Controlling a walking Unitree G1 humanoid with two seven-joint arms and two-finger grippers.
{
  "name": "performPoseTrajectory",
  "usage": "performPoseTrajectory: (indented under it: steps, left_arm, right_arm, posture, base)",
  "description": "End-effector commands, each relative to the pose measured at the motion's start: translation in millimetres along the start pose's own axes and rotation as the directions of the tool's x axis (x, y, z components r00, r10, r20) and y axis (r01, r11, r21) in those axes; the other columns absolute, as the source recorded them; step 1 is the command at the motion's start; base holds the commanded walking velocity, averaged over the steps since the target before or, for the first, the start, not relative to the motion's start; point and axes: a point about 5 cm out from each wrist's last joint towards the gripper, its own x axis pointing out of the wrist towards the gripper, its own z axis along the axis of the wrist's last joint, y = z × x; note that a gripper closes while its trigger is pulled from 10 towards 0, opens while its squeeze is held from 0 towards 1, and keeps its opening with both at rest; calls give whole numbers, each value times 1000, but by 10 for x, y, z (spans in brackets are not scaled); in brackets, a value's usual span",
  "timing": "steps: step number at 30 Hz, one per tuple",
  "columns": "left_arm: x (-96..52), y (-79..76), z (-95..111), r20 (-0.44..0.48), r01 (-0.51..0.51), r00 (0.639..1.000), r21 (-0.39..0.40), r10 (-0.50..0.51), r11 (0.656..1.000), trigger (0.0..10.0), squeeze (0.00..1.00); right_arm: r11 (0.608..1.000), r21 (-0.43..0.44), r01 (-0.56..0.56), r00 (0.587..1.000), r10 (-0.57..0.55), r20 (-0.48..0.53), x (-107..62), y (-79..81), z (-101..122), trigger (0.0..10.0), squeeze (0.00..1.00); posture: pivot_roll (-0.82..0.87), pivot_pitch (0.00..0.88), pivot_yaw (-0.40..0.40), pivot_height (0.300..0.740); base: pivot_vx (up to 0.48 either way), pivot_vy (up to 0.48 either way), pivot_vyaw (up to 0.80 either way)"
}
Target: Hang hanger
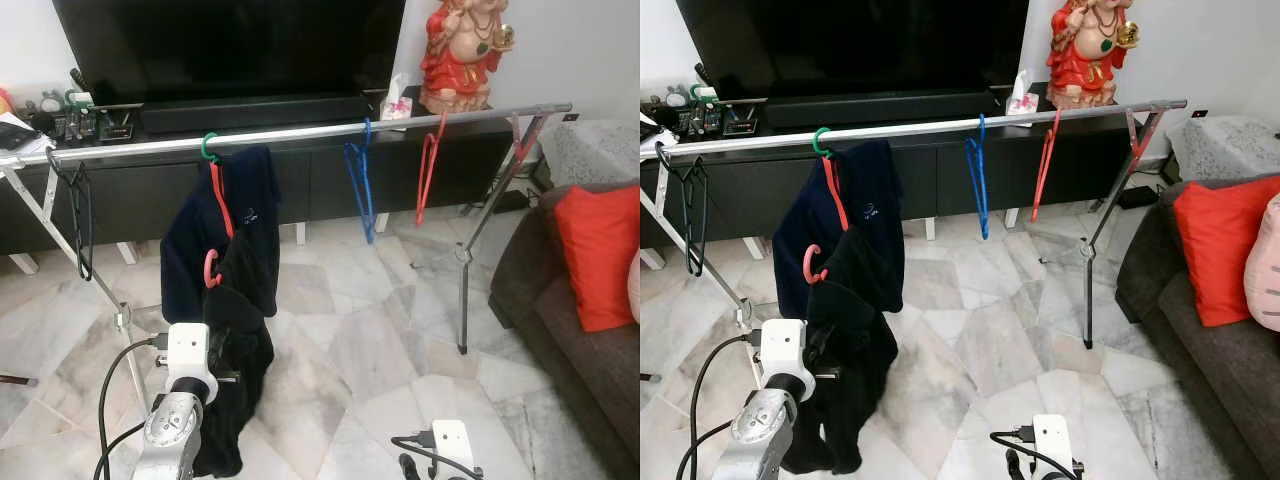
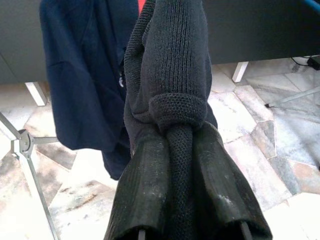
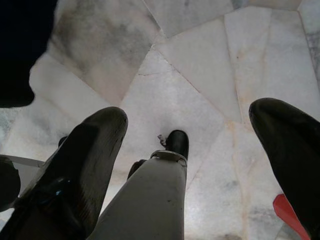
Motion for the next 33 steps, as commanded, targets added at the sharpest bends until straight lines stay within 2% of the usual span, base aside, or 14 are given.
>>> performPoseTrajectory:
  steps: [1, 8, 11, 20, 27, 33]
  left_arm:
    - [34, -24, 117, 59, 15, 998, -7, -15, 1000, 10000, 0]
    - [19, -27, 113, 60, 16, 998, -12, -15, 1000, 10000, 0]
    - [18, -18, 120, 64, 10, 998, -15, -9, 1000, 10000, 0]
    - [19, -14, 128, 67, 13, 998, -19, -11, 1000, 10000, 0]
    - [21, -15, 134, 70, 15, 997, -22, -13, 1000, 10000, 0]
    - [21, -8, 135, 71, 14, 997, -23, -12, 1000, 10000, 0]
  right_arm:
    - [1000, 22, 9, 1000, -9, 7, -1, -16, 6, 10000, 0]
    - [1000, 27, 7, 1000, -7, 7, -2, -18, 6, 10000, 0]
    - [1000, 6, 8, 1000, -8, 15, -2, -22, 16, 10000, 0]
    - [999, 24, 30, 999, -30, 21, -3, -29, 15, 10000, 0]
    - [999, 31, 31, 999, -31, 20, -3, -25, 14, 10000, 0]
    - [998, 25, 50, 998, -51, 25, -4, -35, 17, 10000, 0]
  posture:
    - [-70, 0, -3, 740]
    - [-66, 0, -7, 740]
    - [-65, 0, -7, 740]
    - [-63, 0, -5, 740]
    - [-63, 0, -3, 740]
    - [-61, 0, -2, 740]
  base:
    - [0, 0, 0]
    - [0, 0, -477]
    - [0, 0, 0]
    - [0, 0, 0]
    - [-209, 0, -588]
    - [-263, 0, 0]
